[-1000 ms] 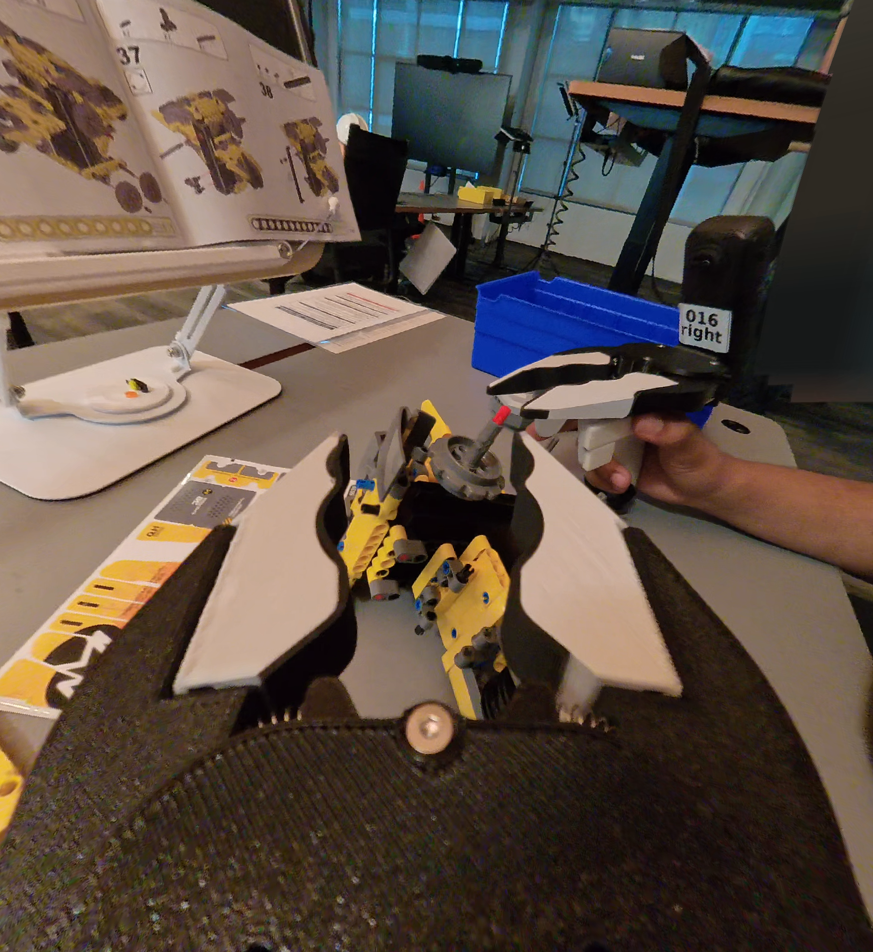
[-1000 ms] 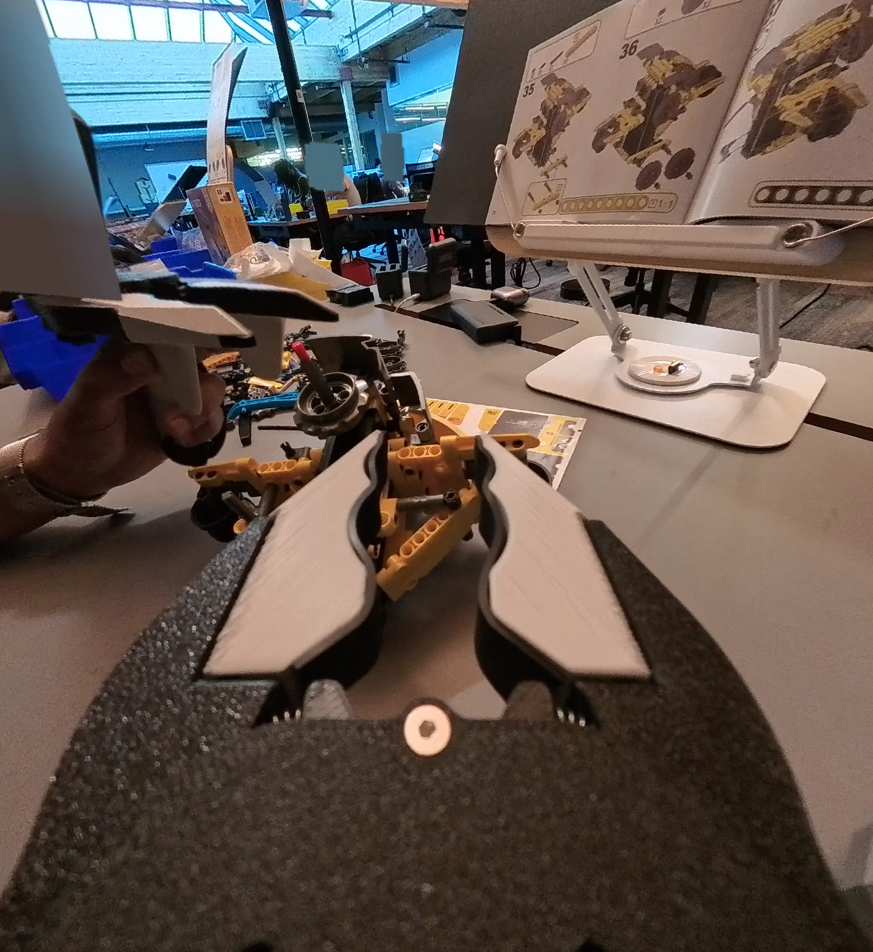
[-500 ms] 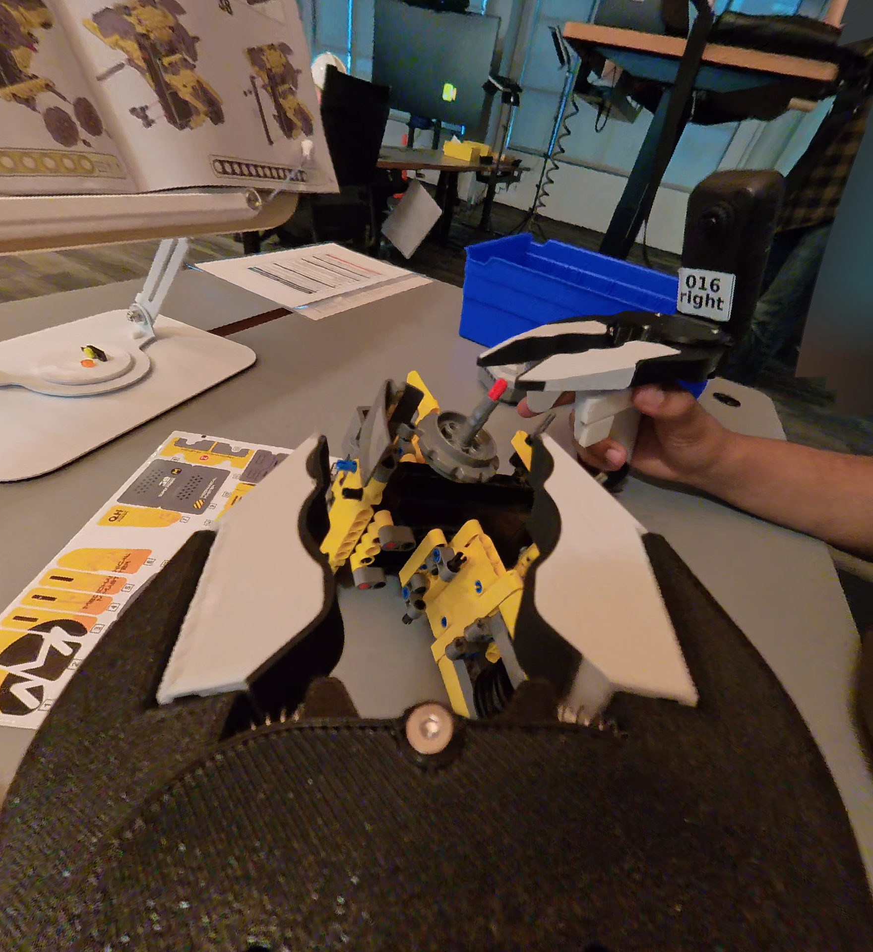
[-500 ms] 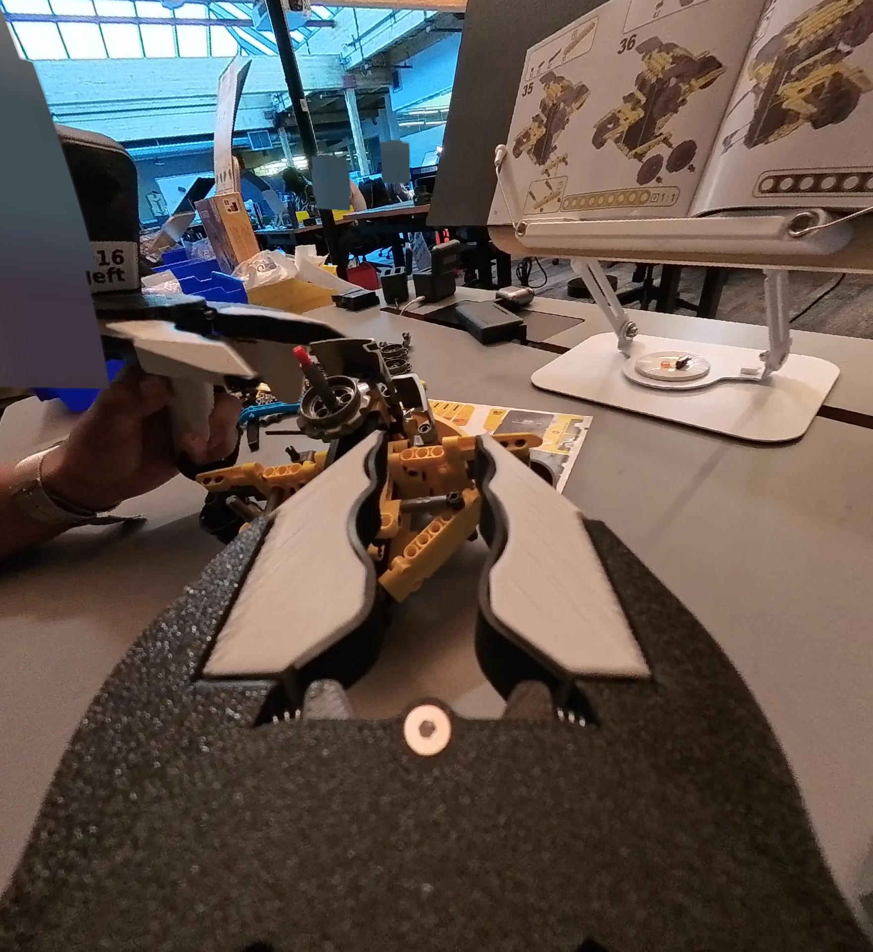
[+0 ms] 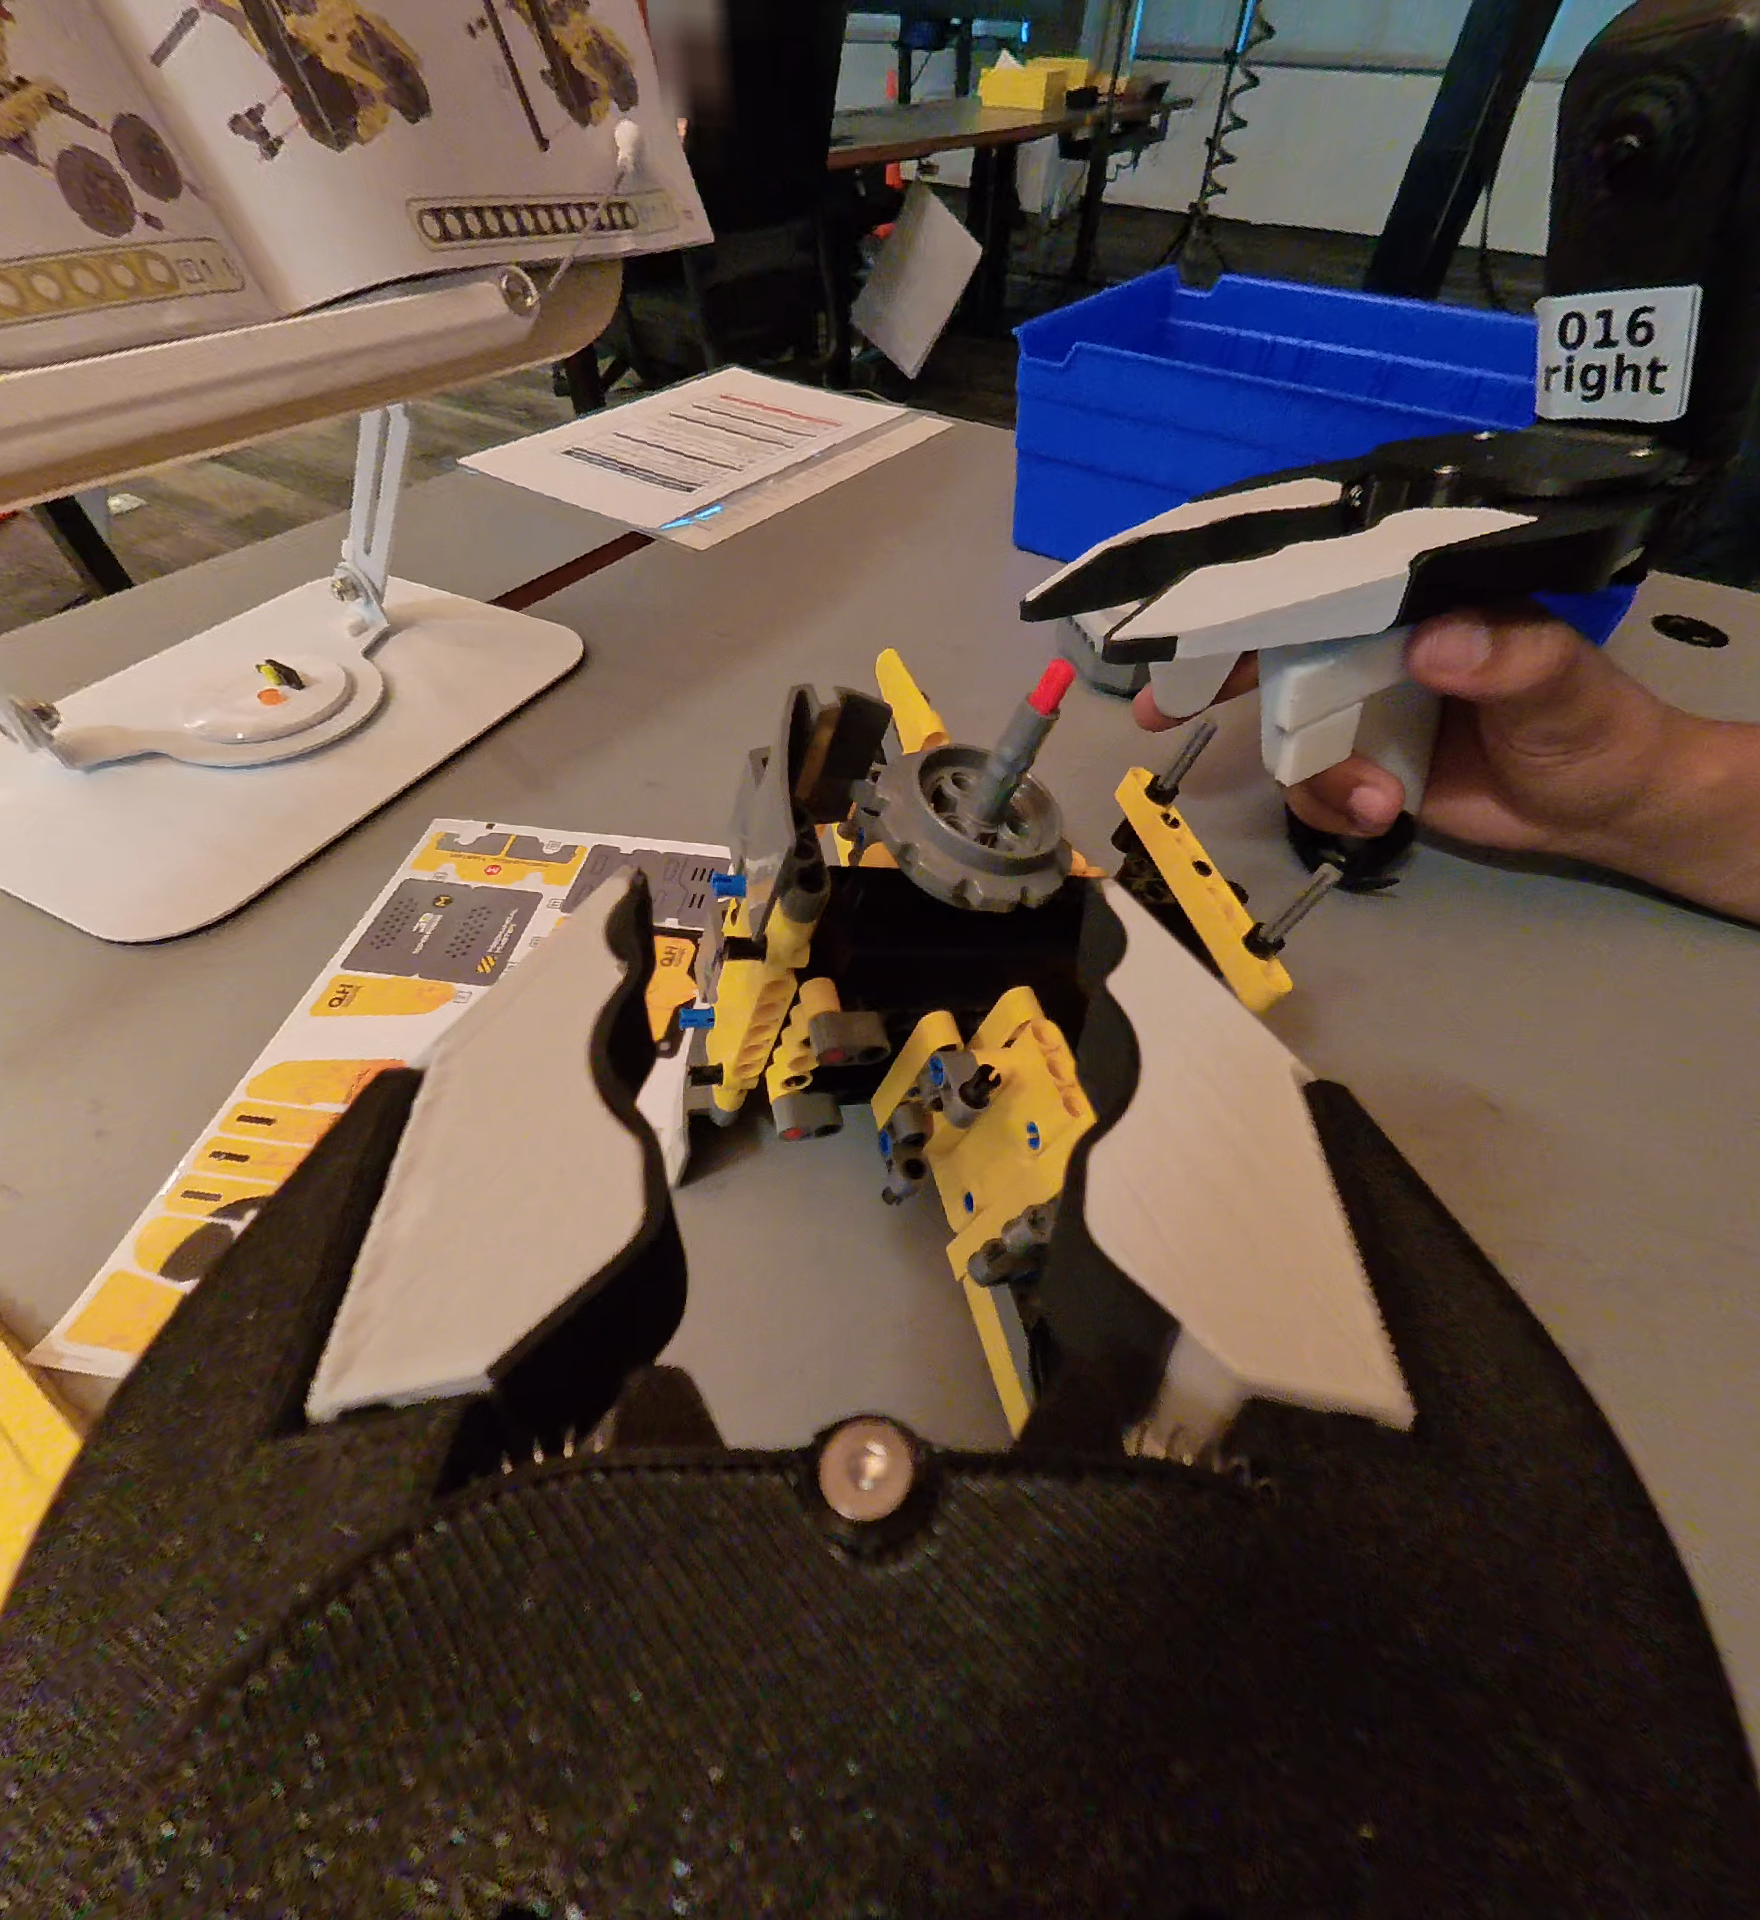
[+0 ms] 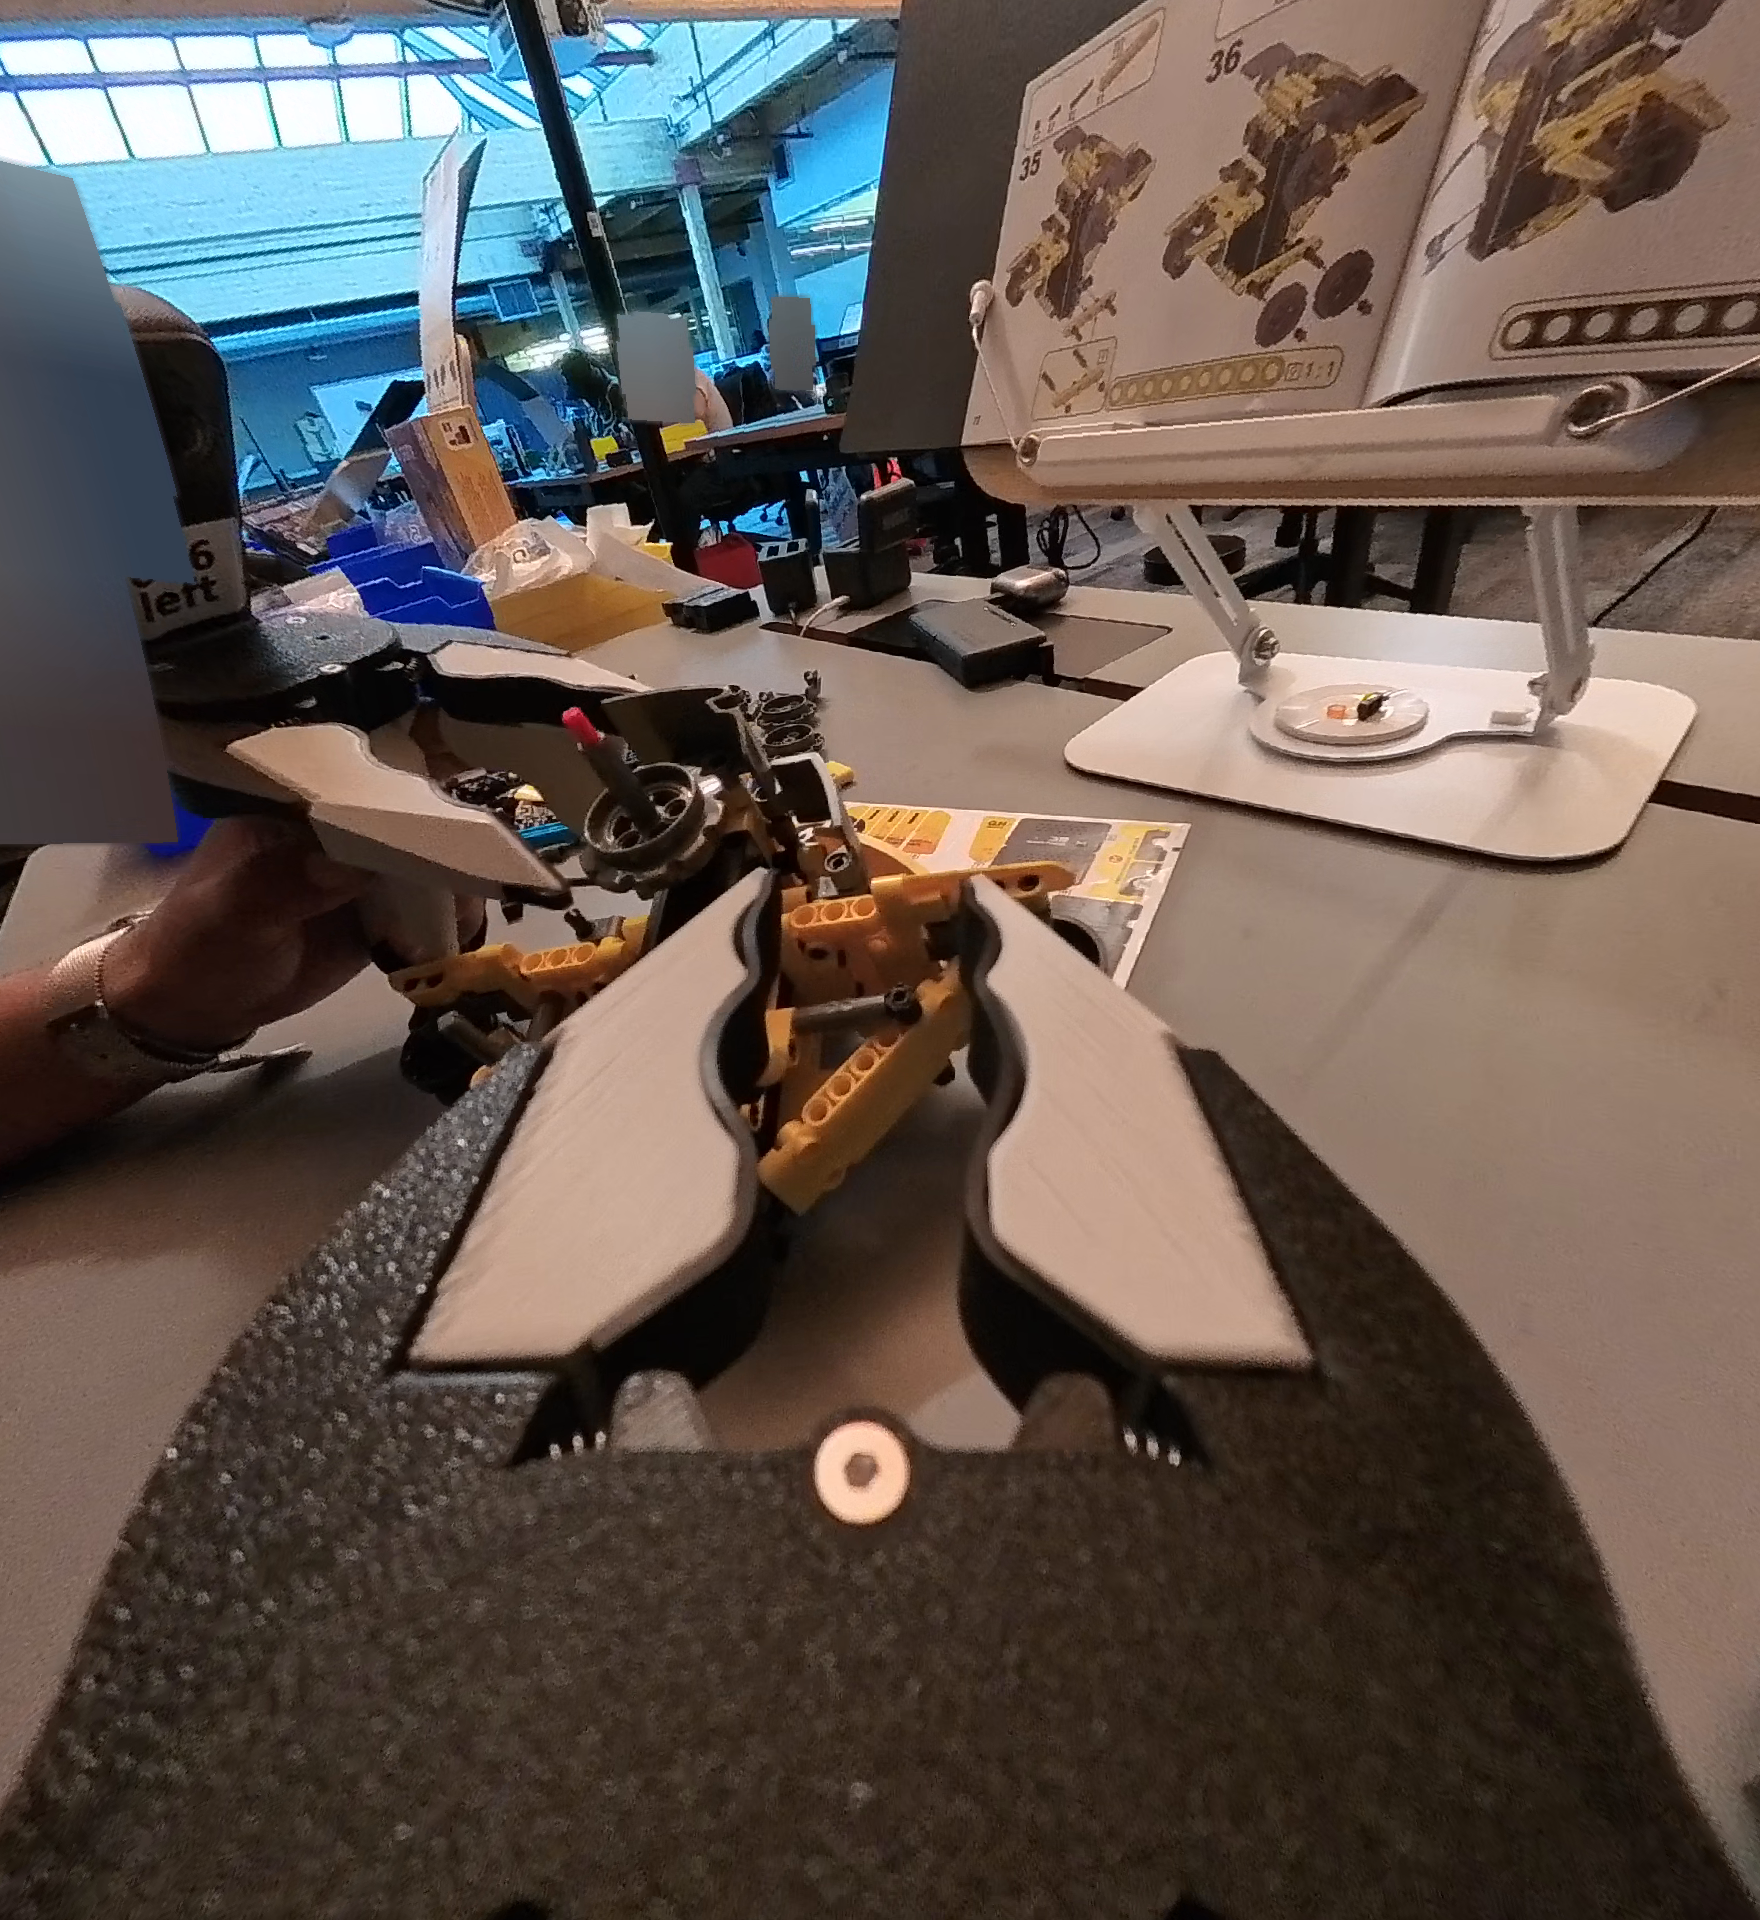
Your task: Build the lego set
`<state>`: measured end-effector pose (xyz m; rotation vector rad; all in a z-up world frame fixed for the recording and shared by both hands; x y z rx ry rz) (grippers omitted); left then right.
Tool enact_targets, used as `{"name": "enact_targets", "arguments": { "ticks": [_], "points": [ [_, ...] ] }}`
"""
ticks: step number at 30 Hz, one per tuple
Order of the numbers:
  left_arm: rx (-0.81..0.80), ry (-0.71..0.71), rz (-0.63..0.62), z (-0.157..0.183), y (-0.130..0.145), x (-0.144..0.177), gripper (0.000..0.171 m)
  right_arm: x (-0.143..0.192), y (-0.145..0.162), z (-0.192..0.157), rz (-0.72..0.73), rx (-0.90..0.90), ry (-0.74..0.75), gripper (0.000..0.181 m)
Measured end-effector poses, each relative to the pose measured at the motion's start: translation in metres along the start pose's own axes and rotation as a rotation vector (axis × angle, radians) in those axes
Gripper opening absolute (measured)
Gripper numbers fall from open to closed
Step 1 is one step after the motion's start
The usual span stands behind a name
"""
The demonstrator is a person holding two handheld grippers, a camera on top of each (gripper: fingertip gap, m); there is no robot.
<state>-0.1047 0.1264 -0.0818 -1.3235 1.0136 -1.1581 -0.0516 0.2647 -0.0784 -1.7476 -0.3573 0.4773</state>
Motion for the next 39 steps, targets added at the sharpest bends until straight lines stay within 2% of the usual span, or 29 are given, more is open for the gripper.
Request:
{"name": "enact_targets", "arguments": {
  "ticks": [26, 39],
  "points": [
    [-0.012, -0.003, -0.053, 0.001, 0.01, -0.005, 0.079, 0.0, 0.001, 0.001, -0.003, -0.024, -0.001, 0.033],
    [0.014, -0.06, -0.084, -0.012, 0.016, -0.003, 0.078, 0.0, 0.001, 0.0, -0.008, -0.028, -0.004, 0.034]
  ]
}}
Point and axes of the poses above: each gripper's, where its closed fingertips meet, x back along the fingers, y out of its underside, z = x × y across the jaws, the point moved 4 cm from there along x, back along the fingers, and after that the axes turned 11 degrees about z, right-handed, at the moved point
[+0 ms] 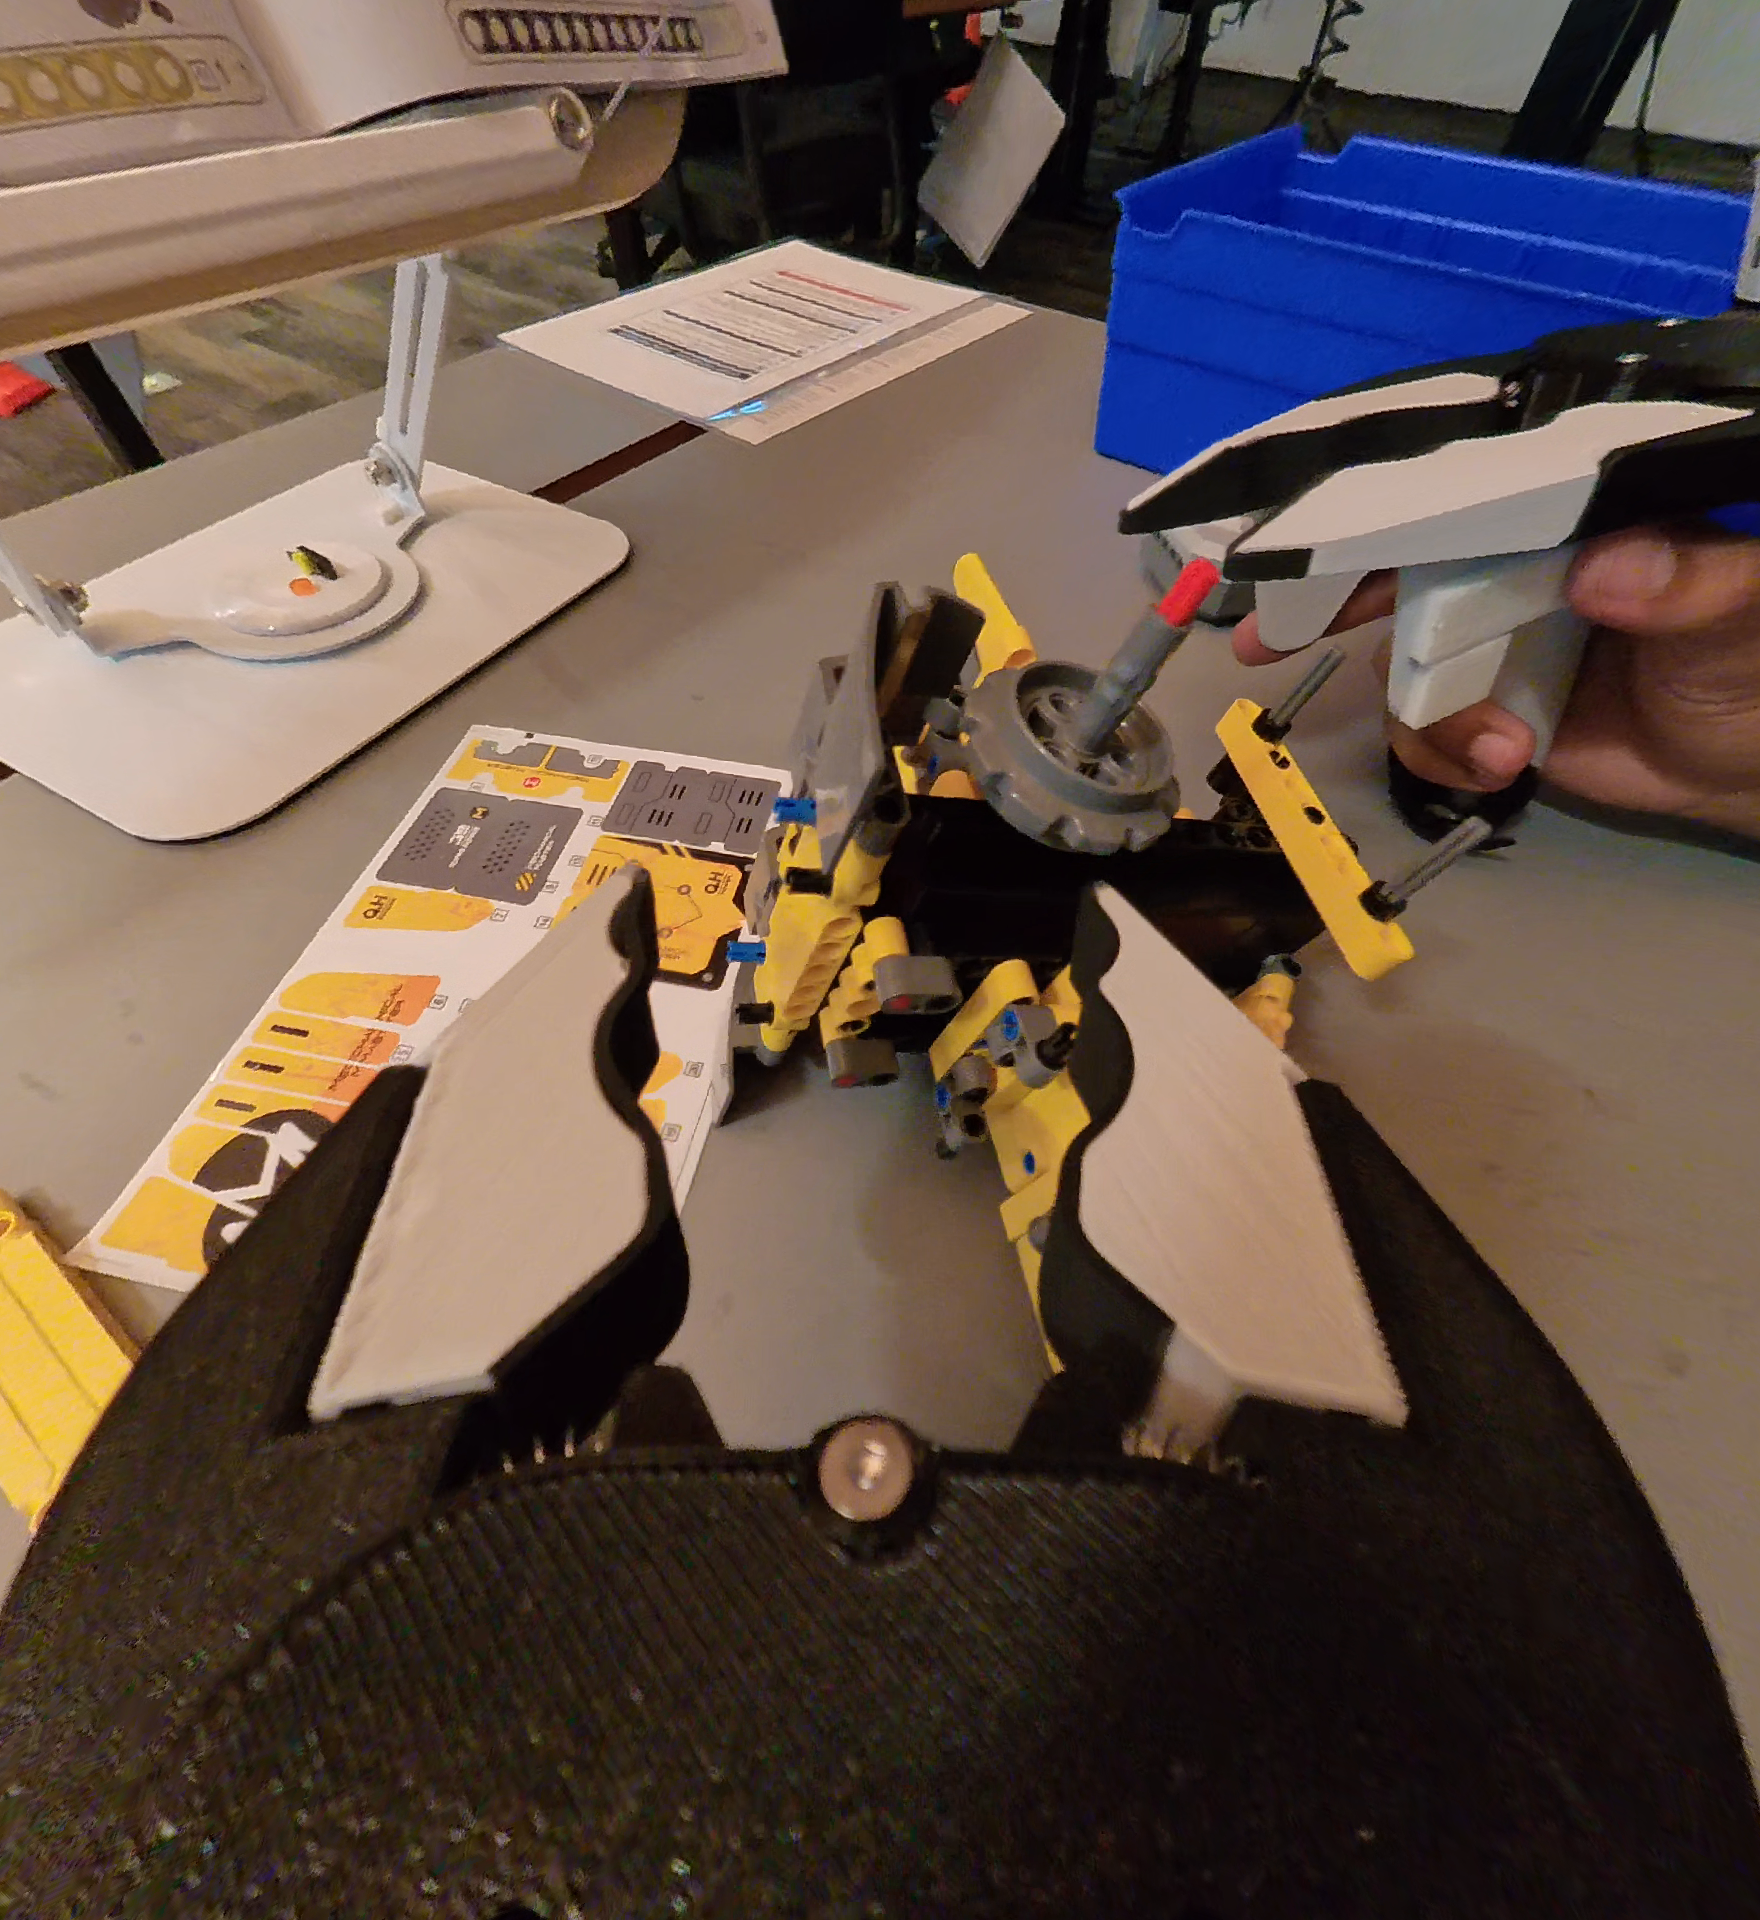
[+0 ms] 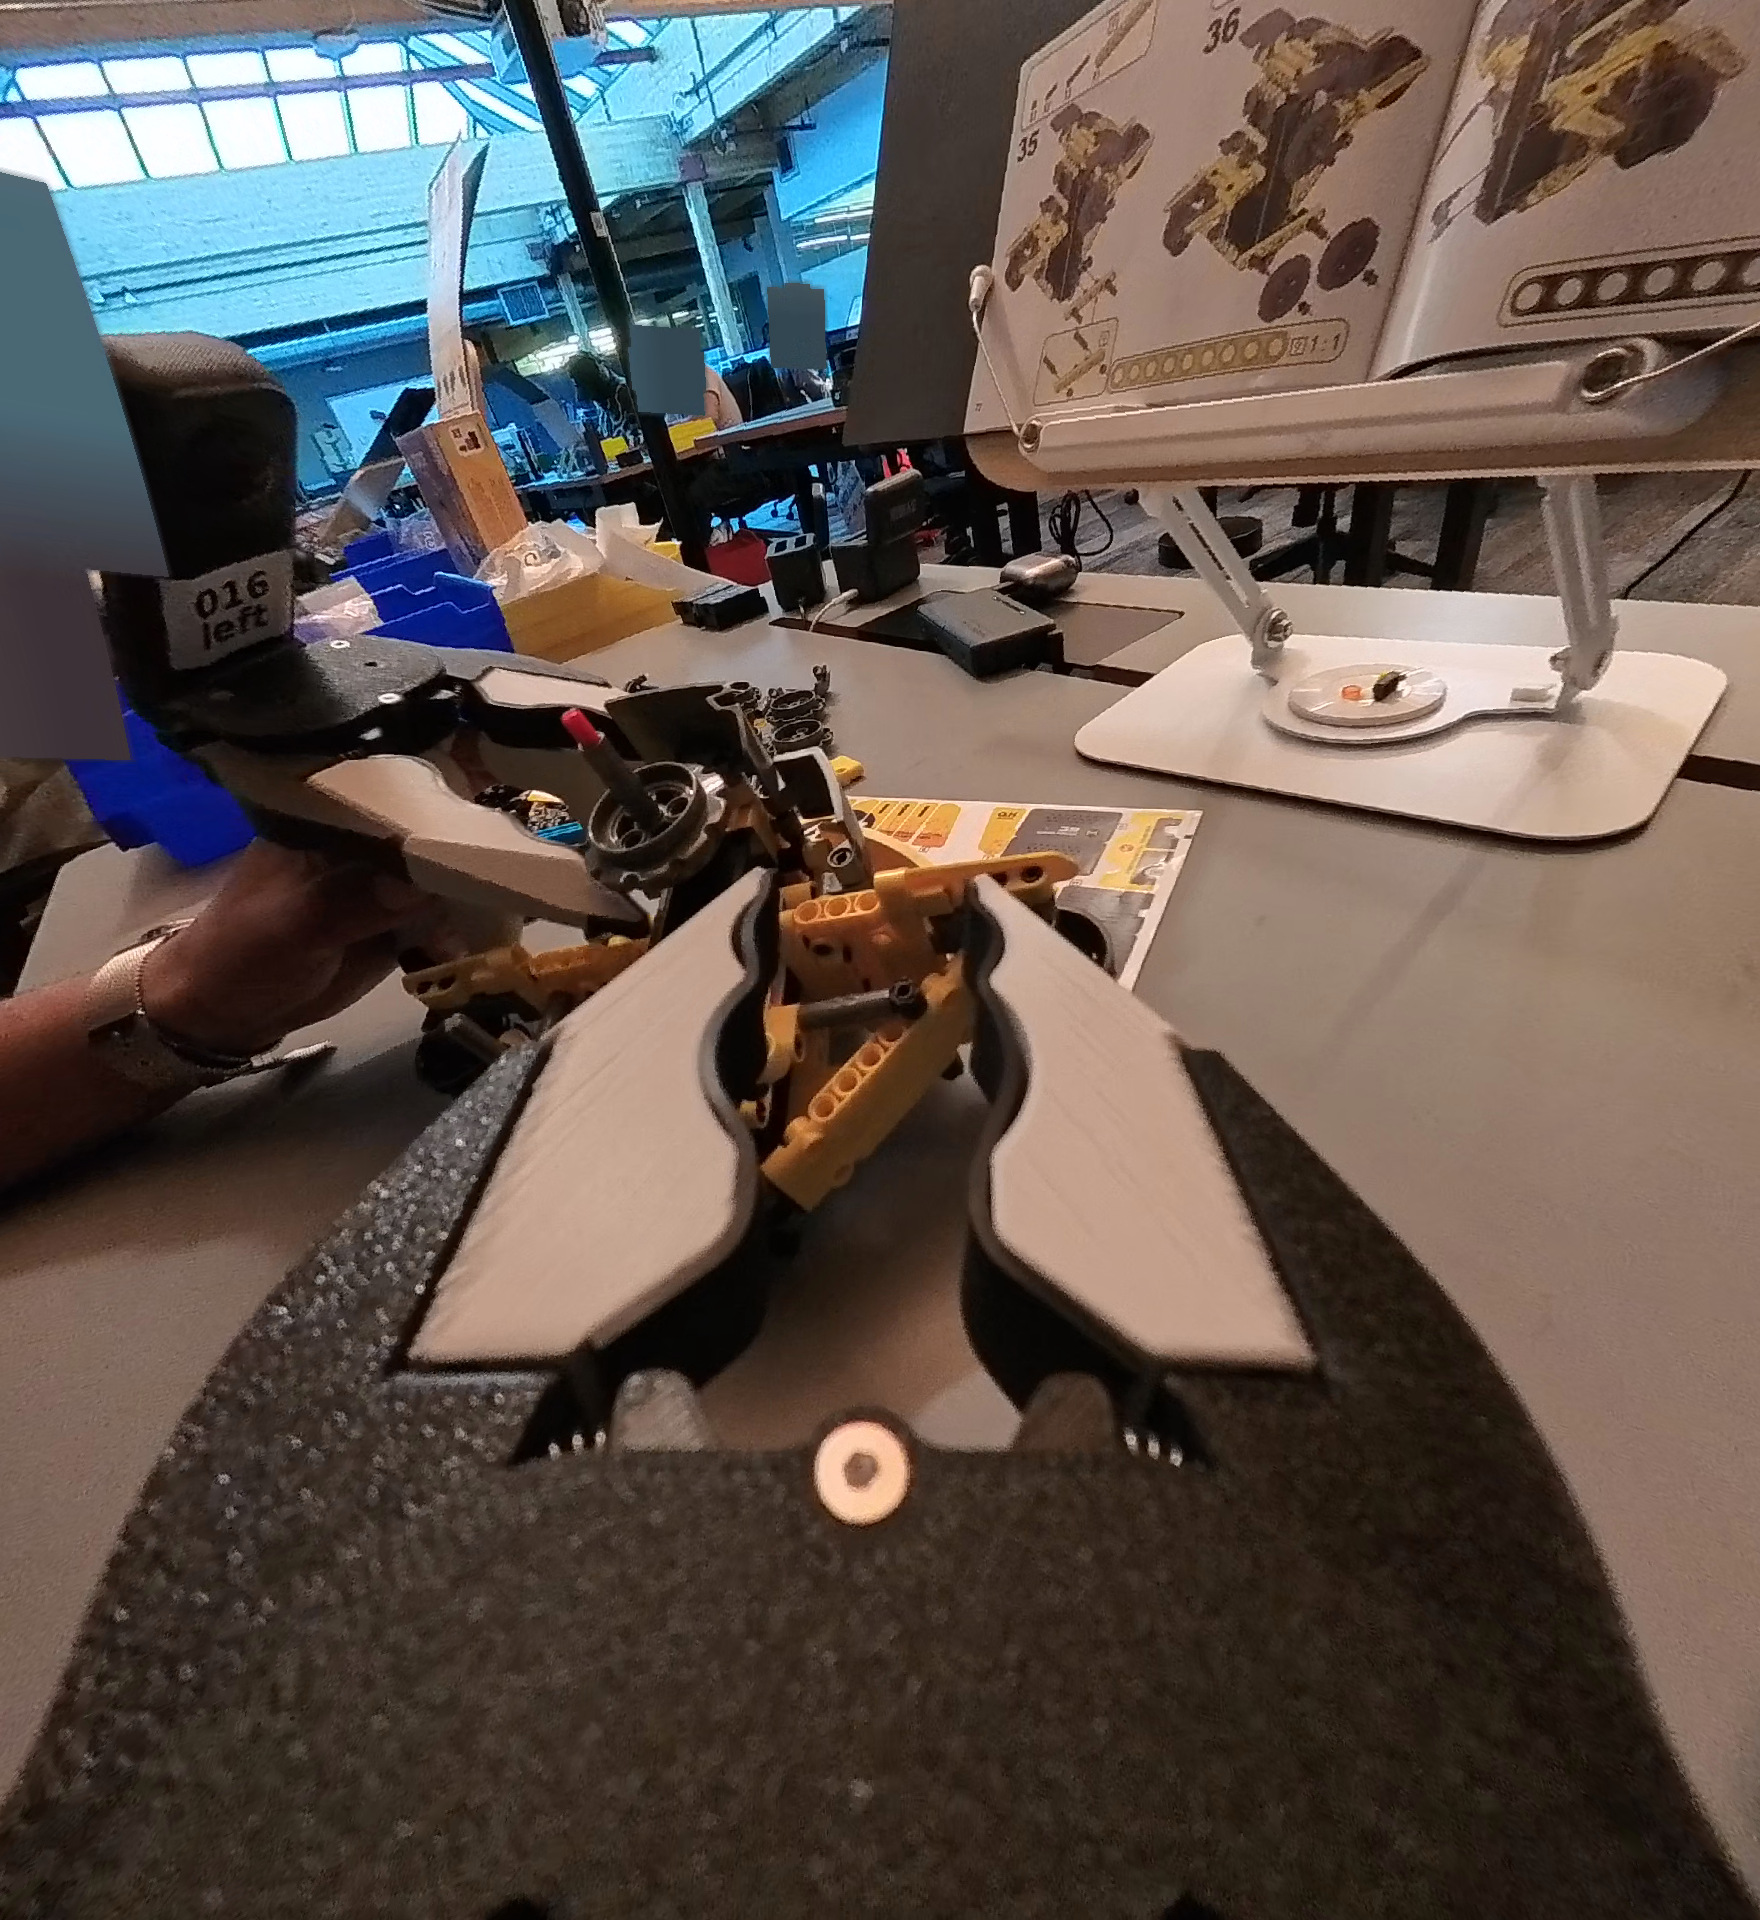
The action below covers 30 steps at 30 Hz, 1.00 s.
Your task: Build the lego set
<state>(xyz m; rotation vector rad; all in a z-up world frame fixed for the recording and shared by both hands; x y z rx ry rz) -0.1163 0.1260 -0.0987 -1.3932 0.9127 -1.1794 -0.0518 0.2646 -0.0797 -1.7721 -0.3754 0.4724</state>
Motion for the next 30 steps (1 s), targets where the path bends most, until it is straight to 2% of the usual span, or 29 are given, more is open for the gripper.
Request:
{"name": "enact_targets", "arguments": {
  "ticks": [7, 13, 17, 21, 26, 30],
  "points": [
    [0.023, -0.024, -0.014, -0.007, 0.002, 0.001, 0.082, 0.0, 0.0, 0.0, -0.001, 0.0, 0.0, 0.034],
    [0.102, -0.118, -0.028, -0.029, 0.005, 0.009, 0.085, 0.0, 0.0, 0.0, -0.001, 0.0, 0.0, 0.034],
    [0.185, -0.103, -0.037, -0.033, 0.009, 0.009, 0.089, 0.0, 0.0, 0.0, -0.002, -0.003, 0.0, 0.034],
    [0.188, -0.107, -0.037, -0.033, 0.01, 0.008, 0.089, 0.0, 0.001, 0.0, -0.009, -0.008, -0.002, 0.034],
    [0.201, -0.111, -0.035, -0.034, 0.01, 0.008, 0.089, 0.003, 0.008, -0.012, -0.117, -0.026, -0.154, 0.036],
    [0.217, -0.111, -0.032, -0.034, 0.011, 0.008, 0.089, 0.008, 0.002, -0.02, -0.112, -0.071, -0.252, 0.04]
  ]
}}
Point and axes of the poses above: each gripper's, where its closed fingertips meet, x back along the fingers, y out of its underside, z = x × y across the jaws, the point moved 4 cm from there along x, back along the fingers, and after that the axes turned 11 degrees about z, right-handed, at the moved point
